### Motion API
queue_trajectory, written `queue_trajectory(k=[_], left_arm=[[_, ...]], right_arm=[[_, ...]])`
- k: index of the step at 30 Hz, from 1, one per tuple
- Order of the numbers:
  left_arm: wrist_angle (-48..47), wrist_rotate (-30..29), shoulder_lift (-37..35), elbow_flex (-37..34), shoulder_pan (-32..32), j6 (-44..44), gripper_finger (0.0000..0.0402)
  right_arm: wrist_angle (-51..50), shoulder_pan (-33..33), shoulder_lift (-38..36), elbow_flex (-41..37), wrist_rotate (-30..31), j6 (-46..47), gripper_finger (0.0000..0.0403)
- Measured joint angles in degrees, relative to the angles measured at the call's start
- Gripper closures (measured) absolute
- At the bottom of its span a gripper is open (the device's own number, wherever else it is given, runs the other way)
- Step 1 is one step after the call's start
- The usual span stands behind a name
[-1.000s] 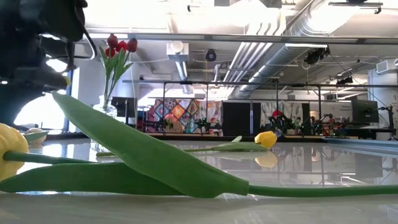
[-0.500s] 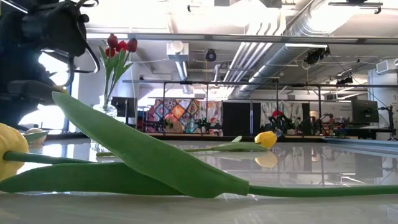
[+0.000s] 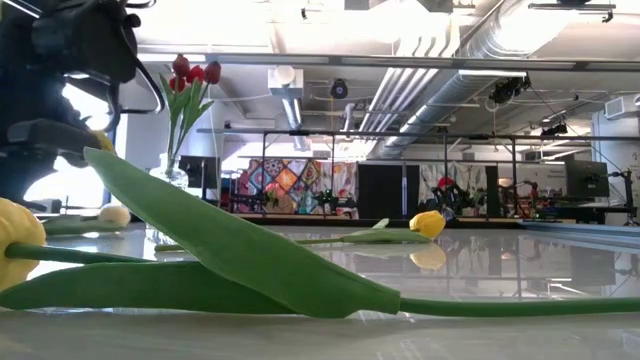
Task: Sort flowers into vase by color
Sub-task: Put the white flower into the yellow vase
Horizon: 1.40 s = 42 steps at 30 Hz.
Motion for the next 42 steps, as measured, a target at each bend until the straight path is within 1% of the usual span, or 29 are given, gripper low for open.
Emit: queue_trajectory(k=[4,11,17,22,28,31,34,37,42], left_arm=[[0.08,-0.74,-0.88,-0.1,0.0,1.44,0.0399],[2.5,-3.92,-4.58,-0.09,0.55,3.6,0.0401],[4.67,-7.35,-9.96,-0.07,1.49,7.43,0.0401],[7.51,-8.37,-15.61,0.21,1.5,11.71,0.0401],[7.18,-8.97,-20.92,4.0,-0.63,25.67,0.0401],[7.21,-9.97,-22.94,6.3,-2.37,30.59,0.0401],[7.13,-11.27,-24.78,7.81,-3.89,33.2,0.0401],[7.07,-12.02,-26.44,8.17,-5.04,33.97,0.0401],[8.14,-11.0,-28.44,8.17,-7.92,35.46,0.0401]], right_arm=[[0.0,-0.02,0.0,0.0,0.0,0.0,0.0203],[0.0,-0.02,0.0,0.0,0.0,0.0,0.0203],[0.0,0.0,0.0,0.0,0.0,0.0,0.0203],[0.0,-0.01,0.0,0.0,0.0,0.0,0.0203],[0.0,0.0,0.0,0.0,0.0,0.0,0.0203],[0.0,0.0,0.0,0.0,0.0,0.0,0.0203],[-0.01,0.0,0.0,0.0,0.0,0.0,0.0203],[0.0,0.0,0.0,0.0,0.0,0.0,0.0203],[0.0,-0.01,0.0,0.0,0.0,0.0,0.0203]])
